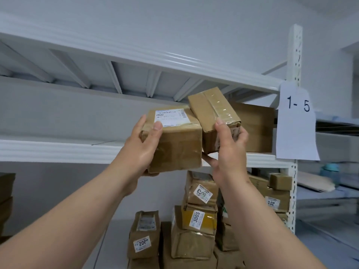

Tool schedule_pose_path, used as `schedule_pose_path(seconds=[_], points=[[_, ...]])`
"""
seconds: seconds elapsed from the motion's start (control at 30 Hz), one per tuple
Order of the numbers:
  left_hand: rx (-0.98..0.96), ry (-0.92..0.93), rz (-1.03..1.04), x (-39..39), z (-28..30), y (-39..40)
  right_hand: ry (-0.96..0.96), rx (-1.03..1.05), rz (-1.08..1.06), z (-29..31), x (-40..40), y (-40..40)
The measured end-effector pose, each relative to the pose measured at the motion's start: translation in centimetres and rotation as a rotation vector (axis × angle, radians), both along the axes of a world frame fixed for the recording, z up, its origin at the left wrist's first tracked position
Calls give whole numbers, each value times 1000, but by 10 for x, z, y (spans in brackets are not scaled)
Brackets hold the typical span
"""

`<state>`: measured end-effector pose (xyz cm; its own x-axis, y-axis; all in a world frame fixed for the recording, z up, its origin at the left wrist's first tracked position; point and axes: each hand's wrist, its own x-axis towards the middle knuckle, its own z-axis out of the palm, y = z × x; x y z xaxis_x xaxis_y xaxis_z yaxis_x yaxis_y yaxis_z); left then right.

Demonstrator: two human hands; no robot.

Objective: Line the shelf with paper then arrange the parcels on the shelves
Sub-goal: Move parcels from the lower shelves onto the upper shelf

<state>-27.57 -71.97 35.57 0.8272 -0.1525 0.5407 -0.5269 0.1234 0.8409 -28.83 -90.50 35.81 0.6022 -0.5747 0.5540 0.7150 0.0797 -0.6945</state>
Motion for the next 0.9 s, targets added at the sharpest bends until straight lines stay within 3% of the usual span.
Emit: schedule_pose_path(seconds=[0.2, 0.5, 0.7, 0.9], points=[[224, -85, 27, 67, 24, -28, 32, -81, -139, 18, 33, -43], [662, -324, 401, 129, 49, -81, -9, -248, -463, 39, 76, -77], [714, -353, 387, 154, 54, -119, -43, -330, -577, 46, 91, -104], [764, -329, 314, 171, 58, -168, -26, -431, -548, 70, 104, -140]])
